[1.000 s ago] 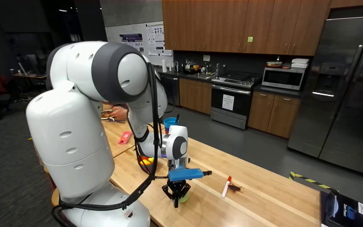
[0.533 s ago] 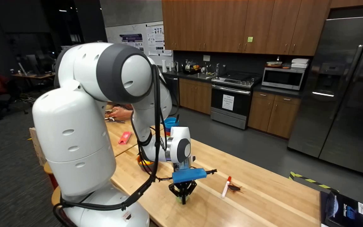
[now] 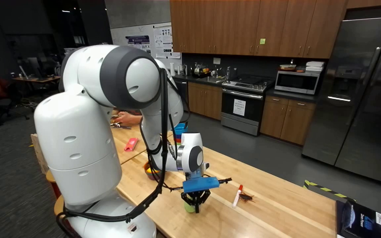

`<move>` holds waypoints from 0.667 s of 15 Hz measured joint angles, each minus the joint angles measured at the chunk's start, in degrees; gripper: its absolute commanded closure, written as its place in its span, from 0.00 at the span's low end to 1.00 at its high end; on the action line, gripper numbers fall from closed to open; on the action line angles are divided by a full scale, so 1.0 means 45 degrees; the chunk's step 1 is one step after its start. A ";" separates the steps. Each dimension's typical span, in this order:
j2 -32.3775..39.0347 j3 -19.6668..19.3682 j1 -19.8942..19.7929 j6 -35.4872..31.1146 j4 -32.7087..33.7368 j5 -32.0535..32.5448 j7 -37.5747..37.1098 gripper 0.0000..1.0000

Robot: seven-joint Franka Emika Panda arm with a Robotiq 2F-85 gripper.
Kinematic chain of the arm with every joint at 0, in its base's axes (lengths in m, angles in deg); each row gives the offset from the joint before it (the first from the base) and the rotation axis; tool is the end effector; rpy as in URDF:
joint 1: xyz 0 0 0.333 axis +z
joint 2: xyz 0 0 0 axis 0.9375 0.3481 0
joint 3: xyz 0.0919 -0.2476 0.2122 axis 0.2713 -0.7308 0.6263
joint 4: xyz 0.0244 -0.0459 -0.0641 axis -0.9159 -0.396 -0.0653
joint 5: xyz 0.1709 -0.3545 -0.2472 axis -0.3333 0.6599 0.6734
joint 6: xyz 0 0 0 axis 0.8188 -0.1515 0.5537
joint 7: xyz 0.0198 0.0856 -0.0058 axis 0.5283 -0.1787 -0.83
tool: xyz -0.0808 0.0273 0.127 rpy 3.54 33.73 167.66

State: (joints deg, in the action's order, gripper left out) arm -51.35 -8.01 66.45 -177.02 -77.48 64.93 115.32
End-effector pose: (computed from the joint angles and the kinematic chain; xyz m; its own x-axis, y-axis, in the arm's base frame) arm 0.3740 -0.0470 0.1074 0.7395 0.6116 -0.2813 0.6389 -0.7693 0.0068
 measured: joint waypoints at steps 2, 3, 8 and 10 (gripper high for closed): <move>0.0001 -0.0031 -0.0036 -0.0100 -0.0001 -0.0057 -0.0060 1.00; 0.0000 -0.0040 -0.0046 -0.0122 -0.0001 -0.0154 -0.0061 1.00; 0.0000 0.0069 0.0026 -0.0110 -0.0010 -0.1407 0.0210 1.00; 0.0000 0.0179 0.0143 -0.0041 -0.0014 -0.1836 0.0367 1.00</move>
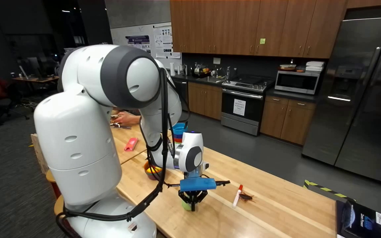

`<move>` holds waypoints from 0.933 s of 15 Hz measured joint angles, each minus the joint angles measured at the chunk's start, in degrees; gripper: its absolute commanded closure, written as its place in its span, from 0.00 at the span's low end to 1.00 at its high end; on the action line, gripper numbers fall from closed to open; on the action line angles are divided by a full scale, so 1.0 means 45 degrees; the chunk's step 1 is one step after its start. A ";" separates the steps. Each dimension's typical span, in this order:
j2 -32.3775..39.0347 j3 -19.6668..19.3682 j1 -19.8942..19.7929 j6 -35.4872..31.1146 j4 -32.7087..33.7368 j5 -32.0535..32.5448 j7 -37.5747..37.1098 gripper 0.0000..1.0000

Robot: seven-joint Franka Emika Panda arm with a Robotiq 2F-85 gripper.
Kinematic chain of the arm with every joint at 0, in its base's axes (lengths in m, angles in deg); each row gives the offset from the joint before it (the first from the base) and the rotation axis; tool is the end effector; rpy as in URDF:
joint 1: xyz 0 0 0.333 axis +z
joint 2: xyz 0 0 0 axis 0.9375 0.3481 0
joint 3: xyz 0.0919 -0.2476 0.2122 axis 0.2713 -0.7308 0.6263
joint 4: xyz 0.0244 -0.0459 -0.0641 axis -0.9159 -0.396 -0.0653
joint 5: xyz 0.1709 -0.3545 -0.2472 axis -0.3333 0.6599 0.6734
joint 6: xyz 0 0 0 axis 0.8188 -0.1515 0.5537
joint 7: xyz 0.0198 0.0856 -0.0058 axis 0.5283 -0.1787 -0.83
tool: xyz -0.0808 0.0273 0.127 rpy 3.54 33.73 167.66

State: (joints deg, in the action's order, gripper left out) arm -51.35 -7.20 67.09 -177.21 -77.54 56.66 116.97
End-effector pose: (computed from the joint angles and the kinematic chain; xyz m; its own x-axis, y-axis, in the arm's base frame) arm 0.3747 -0.0355 0.1070 0.7880 0.5652 -0.2441 0.5746 -0.8176 -0.0383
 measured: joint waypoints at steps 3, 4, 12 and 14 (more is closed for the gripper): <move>0.0000 0.0203 0.0212 0.0028 0.0000 -0.0444 0.0098 1.00; 0.0000 0.0272 0.0287 0.0028 0.0000 -0.0534 0.0099 1.00; -0.0025 0.0633 0.0596 -0.0107 0.0021 -0.0740 0.0059 1.00; -0.0045 0.0672 0.0642 -0.0150 0.0023 -0.0743 0.0049 1.00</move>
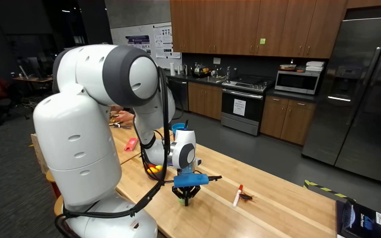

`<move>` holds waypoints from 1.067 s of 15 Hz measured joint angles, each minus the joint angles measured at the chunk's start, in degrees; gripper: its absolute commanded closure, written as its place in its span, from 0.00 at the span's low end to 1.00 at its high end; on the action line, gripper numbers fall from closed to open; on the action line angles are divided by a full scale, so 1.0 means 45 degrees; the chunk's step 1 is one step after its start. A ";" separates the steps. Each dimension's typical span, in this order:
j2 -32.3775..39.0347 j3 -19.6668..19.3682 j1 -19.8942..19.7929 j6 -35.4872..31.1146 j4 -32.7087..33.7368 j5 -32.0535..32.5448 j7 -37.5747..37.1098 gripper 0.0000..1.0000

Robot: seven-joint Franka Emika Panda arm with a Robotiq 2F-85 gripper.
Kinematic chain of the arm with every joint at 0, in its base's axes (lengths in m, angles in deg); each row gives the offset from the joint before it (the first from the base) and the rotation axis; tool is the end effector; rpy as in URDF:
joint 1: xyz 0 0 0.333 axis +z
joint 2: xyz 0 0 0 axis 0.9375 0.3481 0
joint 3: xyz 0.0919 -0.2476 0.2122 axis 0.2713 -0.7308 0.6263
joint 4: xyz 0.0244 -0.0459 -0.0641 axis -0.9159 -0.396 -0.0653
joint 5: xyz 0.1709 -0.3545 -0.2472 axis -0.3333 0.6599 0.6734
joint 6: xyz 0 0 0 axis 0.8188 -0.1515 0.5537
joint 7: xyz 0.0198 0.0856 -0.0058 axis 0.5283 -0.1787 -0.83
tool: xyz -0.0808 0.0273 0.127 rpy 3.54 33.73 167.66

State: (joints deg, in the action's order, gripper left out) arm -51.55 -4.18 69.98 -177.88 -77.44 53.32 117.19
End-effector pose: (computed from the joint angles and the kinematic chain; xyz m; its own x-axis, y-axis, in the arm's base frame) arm 0.3799 0.0044 0.1094 0.7605 0.6120 -0.2170 0.6181 -0.7847 -0.0469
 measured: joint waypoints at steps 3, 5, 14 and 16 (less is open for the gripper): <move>-0.0019 0.0069 0.0084 -0.0164 0.0002 -0.0001 -0.0037 1.00; -0.0044 0.0145 0.0151 -0.0394 0.0004 -0.0001 -0.0118 1.00; -0.0524 0.0606 0.0695 -0.1026 0.0000 -0.0670 -0.0457 1.00; -0.0684 0.0774 0.1066 -0.0847 0.0001 -0.1771 0.0166 1.00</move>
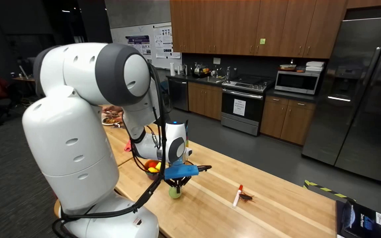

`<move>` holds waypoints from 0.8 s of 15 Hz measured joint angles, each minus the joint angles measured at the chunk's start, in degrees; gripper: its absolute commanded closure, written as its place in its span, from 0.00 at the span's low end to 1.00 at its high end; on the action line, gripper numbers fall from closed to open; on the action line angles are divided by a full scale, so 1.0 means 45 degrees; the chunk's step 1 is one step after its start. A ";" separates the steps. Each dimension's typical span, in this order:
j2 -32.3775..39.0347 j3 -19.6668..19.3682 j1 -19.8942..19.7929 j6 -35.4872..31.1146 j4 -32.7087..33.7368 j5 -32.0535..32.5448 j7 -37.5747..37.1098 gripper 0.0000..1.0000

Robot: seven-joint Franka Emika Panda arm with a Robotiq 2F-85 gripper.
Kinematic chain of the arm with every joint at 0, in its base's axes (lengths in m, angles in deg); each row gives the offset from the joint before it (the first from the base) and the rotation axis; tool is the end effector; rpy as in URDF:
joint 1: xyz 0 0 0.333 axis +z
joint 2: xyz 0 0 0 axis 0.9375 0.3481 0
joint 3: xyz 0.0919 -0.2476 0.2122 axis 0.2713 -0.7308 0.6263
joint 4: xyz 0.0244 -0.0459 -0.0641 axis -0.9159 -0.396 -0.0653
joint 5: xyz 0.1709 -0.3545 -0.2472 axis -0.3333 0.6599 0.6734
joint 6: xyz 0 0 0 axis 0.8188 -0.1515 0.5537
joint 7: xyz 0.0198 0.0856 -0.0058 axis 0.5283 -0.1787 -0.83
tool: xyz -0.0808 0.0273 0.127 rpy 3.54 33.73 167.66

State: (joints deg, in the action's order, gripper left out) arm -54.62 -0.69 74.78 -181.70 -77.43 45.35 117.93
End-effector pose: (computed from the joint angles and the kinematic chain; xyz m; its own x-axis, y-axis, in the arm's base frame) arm 0.3970 0.0638 0.1346 0.7575 0.6470 -0.0871 0.6473 -0.7617 -0.0283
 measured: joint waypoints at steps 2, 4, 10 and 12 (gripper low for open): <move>-0.0285 0.0230 0.0583 0.0449 0.0008 -0.1510 0.1161 1.00; -0.0819 0.0513 0.1318 0.1071 0.0010 -0.2850 0.2238 1.00; -0.3048 0.1107 0.3504 0.2802 0.0001 -0.4285 0.3125 1.00; -0.3477 0.1143 0.3962 0.3054 -0.0007 -0.4321 0.3094 1.00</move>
State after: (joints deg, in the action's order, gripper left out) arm -70.27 4.45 92.61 -167.95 -77.47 25.91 131.86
